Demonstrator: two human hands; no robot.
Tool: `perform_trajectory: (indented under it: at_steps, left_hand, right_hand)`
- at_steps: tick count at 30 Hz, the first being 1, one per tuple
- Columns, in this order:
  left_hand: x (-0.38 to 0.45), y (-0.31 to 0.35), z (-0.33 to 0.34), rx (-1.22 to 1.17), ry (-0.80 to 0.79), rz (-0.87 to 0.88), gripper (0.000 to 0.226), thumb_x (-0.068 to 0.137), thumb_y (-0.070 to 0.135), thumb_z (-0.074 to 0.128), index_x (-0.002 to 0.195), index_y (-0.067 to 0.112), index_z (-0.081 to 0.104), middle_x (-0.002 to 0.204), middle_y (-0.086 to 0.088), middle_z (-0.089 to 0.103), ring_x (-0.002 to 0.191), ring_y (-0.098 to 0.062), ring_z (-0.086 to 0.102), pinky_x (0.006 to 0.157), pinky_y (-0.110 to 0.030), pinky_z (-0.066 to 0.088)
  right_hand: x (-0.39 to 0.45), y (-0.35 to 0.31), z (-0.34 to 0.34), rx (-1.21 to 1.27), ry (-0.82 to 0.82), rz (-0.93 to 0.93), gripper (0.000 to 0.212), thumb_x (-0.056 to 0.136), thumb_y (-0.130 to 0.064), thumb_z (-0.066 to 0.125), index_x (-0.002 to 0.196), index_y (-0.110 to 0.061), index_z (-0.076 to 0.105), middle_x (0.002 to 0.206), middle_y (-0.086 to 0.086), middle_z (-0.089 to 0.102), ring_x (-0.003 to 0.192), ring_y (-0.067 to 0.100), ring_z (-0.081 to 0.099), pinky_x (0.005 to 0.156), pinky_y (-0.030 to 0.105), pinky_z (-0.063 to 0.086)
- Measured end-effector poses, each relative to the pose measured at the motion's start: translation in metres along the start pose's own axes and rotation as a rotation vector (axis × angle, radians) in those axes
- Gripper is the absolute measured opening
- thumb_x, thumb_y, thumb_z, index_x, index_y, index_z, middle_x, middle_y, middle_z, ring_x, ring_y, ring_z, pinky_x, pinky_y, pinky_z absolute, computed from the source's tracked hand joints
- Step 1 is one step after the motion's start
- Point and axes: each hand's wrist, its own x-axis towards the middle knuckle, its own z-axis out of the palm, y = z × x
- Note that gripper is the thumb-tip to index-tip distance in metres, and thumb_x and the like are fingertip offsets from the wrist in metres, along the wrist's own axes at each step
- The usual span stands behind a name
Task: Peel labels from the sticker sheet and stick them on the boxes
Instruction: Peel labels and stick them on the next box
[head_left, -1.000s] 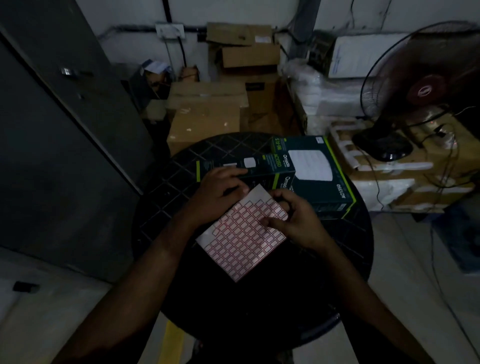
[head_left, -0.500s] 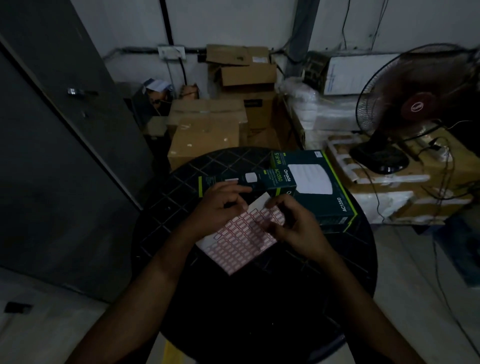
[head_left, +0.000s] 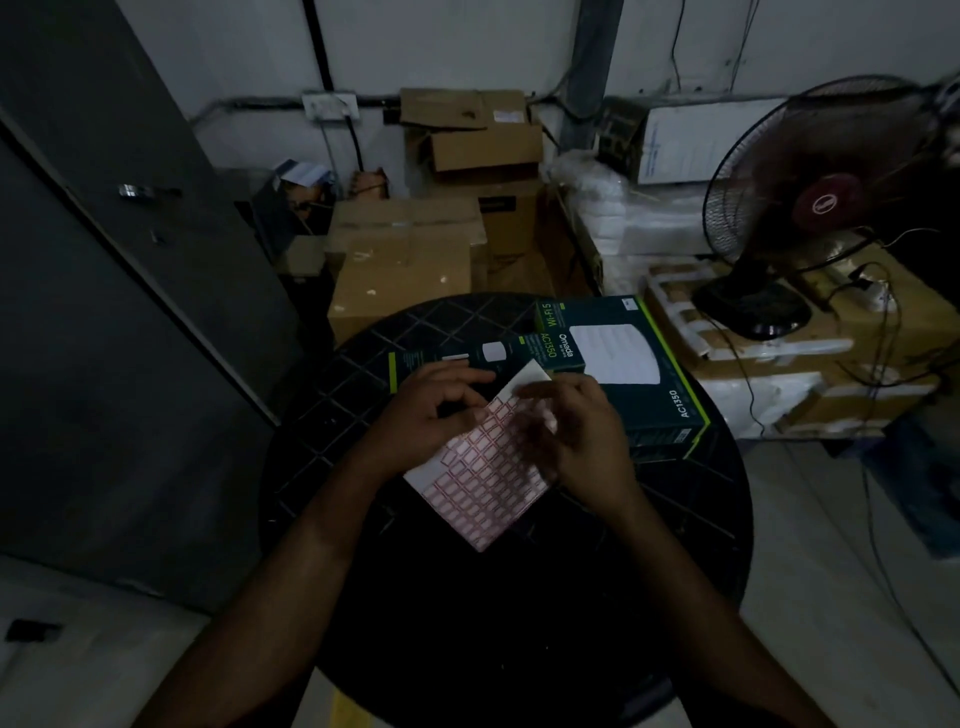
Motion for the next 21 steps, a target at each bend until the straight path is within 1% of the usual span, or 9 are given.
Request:
perform_trajectory:
  at_steps: [2, 3, 5, 7, 10, 11, 14, 17, 21]
  left_hand:
    - [0.0, 0.001, 0.0, 0.008, 0.002, 0.013, 0.012, 0.087, 0.021, 0.072, 0.09, 0.032, 0.071, 0.129, 0.016, 0.06, 0.133, -0.006, 0.039, 0.11, -0.03, 0.028]
    - [0.001, 0.002, -0.001, 0.009, 0.001, 0.014, 0.014, 0.087, 0.02, 0.072, 0.09, 0.033, 0.071, 0.129, 0.017, 0.06, 0.133, -0.005, 0.039, 0.109, -0.027, 0.027]
    - [0.001, 0.003, -0.002, 0.013, -0.004, 0.008, 0.015, 0.088, 0.021, 0.071, 0.089, 0.036, 0.071, 0.129, 0.021, 0.059, 0.132, 0.0, 0.037, 0.107, -0.019, 0.024]
    - [0.001, 0.005, -0.002, 0.047, -0.014, 0.012, 0.017, 0.088, 0.022, 0.071, 0.089, 0.039, 0.071, 0.128, 0.024, 0.057, 0.131, -0.001, 0.037, 0.104, -0.014, 0.022]
    - [0.001, 0.005, -0.001, 0.092, -0.028, 0.011, 0.014, 0.089, 0.023, 0.07, 0.09, 0.037, 0.072, 0.129, 0.024, 0.056, 0.132, -0.004, 0.035, 0.103, -0.011, 0.02]
    - [0.001, 0.004, 0.0, 0.098, -0.029, 0.014, 0.014, 0.089, 0.023, 0.07, 0.09, 0.037, 0.072, 0.129, 0.023, 0.057, 0.132, -0.004, 0.035, 0.103, -0.01, 0.02]
    - [0.001, 0.001, 0.001, 0.111, -0.032, 0.02, 0.013, 0.089, 0.023, 0.07, 0.092, 0.036, 0.072, 0.13, 0.02, 0.058, 0.133, -0.007, 0.036, 0.104, -0.011, 0.02]
    - [0.001, 0.001, 0.001, 0.094, -0.018, 0.013, 0.013, 0.088, 0.023, 0.07, 0.092, 0.035, 0.072, 0.128, 0.02, 0.058, 0.132, -0.009, 0.037, 0.106, -0.019, 0.024]
    - [0.001, 0.002, 0.003, 0.098, -0.002, 0.019, 0.009, 0.088, 0.024, 0.071, 0.091, 0.031, 0.075, 0.126, 0.018, 0.06, 0.132, -0.009, 0.038, 0.107, -0.026, 0.027]
  right_hand:
    - [-0.002, -0.006, 0.003, -0.119, 0.013, -0.01, 0.034, 0.084, -0.04, 0.072, 0.117, -0.036, 0.067, 0.13, -0.008, 0.05, 0.121, 0.016, 0.048, 0.095, 0.046, 0.051]
    - [-0.003, -0.009, 0.005, -0.159, 0.033, -0.019, 0.036, 0.082, -0.047, 0.07, 0.117, -0.037, 0.067, 0.134, -0.008, 0.048, 0.124, 0.018, 0.045, 0.097, 0.049, 0.049]
    - [-0.004, -0.013, 0.007, -0.215, 0.091, -0.035, 0.038, 0.08, -0.053, 0.07, 0.114, -0.036, 0.069, 0.139, -0.005, 0.047, 0.127, 0.019, 0.041, 0.098, 0.052, 0.046]
    - [-0.004, -0.017, 0.01, -0.251, 0.142, -0.039, 0.038, 0.077, -0.054, 0.074, 0.11, -0.035, 0.072, 0.141, -0.004, 0.047, 0.129, 0.018, 0.038, 0.099, 0.053, 0.046]
    - [-0.003, -0.023, 0.014, -0.302, 0.165, -0.036, 0.049, 0.074, -0.07, 0.068, 0.106, -0.033, 0.074, 0.142, -0.009, 0.046, 0.13, 0.011, 0.034, 0.099, 0.05, 0.045]
    - [-0.003, -0.025, 0.015, -0.294, 0.174, -0.046, 0.046, 0.075, -0.067, 0.07, 0.105, -0.033, 0.074, 0.141, -0.009, 0.047, 0.129, 0.009, 0.034, 0.099, 0.05, 0.045]
    - [-0.003, -0.025, 0.016, -0.298, 0.201, -0.114, 0.026, 0.073, -0.04, 0.084, 0.097, -0.034, 0.075, 0.138, -0.005, 0.054, 0.127, 0.019, 0.042, 0.096, 0.053, 0.045]
    - [-0.003, -0.024, 0.015, -0.322, 0.196, -0.142, 0.015, 0.074, -0.035, 0.083, 0.088, -0.031, 0.08, 0.138, -0.001, 0.057, 0.126, 0.024, 0.045, 0.094, 0.054, 0.045]
    - [0.0, -0.015, 0.018, -0.235, 0.154, -0.105, 0.012, 0.082, -0.033, 0.074, 0.091, -0.026, 0.077, 0.137, -0.003, 0.054, 0.125, 0.021, 0.046, 0.094, 0.052, 0.046]
